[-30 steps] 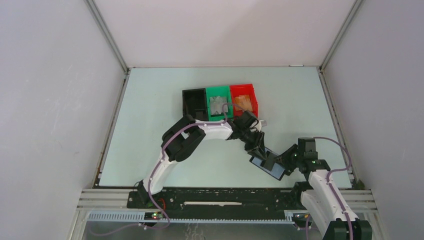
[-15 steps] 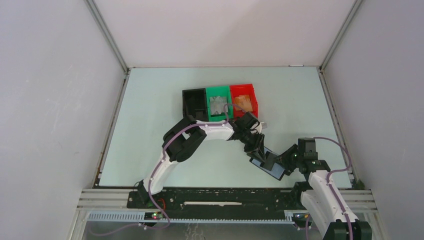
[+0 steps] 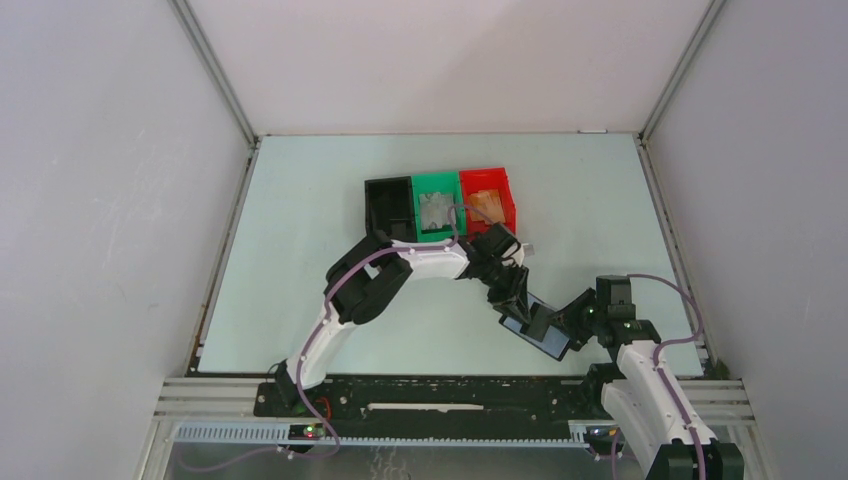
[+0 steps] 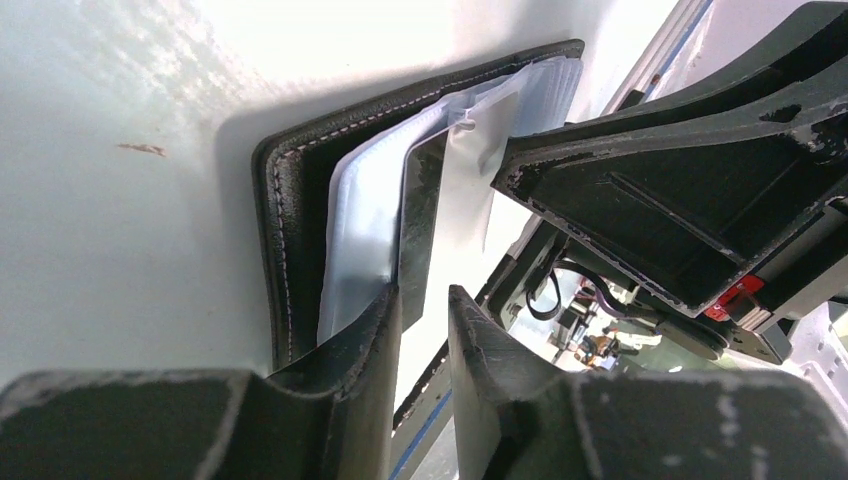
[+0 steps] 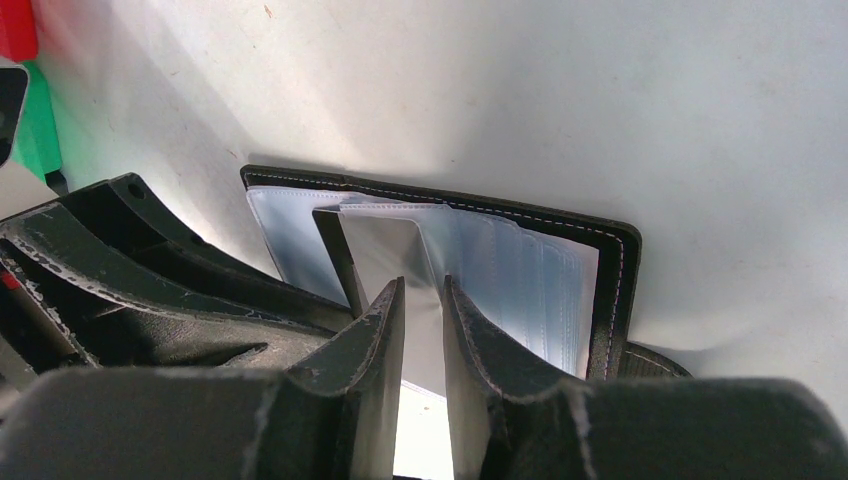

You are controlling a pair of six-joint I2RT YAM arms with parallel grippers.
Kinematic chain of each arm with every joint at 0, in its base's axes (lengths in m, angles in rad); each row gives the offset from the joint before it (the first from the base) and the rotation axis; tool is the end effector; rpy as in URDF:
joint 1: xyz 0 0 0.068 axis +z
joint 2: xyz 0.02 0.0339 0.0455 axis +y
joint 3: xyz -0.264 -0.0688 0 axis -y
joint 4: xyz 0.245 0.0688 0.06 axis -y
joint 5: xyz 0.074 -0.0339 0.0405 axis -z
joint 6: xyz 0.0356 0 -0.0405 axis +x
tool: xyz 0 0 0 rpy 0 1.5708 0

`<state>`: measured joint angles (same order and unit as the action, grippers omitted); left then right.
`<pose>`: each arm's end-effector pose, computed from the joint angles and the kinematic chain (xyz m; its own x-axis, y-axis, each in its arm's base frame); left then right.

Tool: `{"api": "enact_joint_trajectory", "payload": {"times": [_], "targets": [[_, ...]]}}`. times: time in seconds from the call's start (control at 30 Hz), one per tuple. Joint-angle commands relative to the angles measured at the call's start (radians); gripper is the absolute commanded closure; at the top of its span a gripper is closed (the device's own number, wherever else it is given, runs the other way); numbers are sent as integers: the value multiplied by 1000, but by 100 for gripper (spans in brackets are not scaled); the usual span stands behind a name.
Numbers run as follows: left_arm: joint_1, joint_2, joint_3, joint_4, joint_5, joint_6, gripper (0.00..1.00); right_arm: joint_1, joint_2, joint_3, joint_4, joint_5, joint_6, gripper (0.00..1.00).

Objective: Take the credit cards out of the card holder
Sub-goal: Remove the credit card from the card holder.

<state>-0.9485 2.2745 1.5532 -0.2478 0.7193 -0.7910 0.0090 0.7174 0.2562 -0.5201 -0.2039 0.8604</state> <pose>0.2558 -0.3968 0.1150 -0.9271 0.3747 -0.0118 0.2410 0.5715 -0.7844 0.1276 0.0084 0.1413 -0.6341 0.7367 -0.2349 0.5510 0.6436 0.5312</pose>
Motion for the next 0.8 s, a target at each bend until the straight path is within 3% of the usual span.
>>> {"api": "enact_joint_trajectory", "payload": {"times": [0.0, 0.27, 0.53, 0.63, 0.7, 0.77], "targets": [[7, -19, 28, -64, -110, 65, 70, -1, 8, -12, -9, 11, -14, 71], [4, 15, 28, 8, -11, 24, 71, -1, 13, -8, -8, 11, -14, 71], [-2, 21, 15, 94, 48, -31, 79, -1, 15, -5, -8, 11, -15, 71], [-5, 21, 10, 103, 28, -34, 87, -1, 16, -5, -8, 12, -15, 71], [-4, 17, 1, 104, 15, -36, 99, -1, 15, -5, -11, 15, -14, 71], [2, 10, -11, 105, 7, -34, 100, -1, 12, -5, -15, 18, -14, 71]]}}
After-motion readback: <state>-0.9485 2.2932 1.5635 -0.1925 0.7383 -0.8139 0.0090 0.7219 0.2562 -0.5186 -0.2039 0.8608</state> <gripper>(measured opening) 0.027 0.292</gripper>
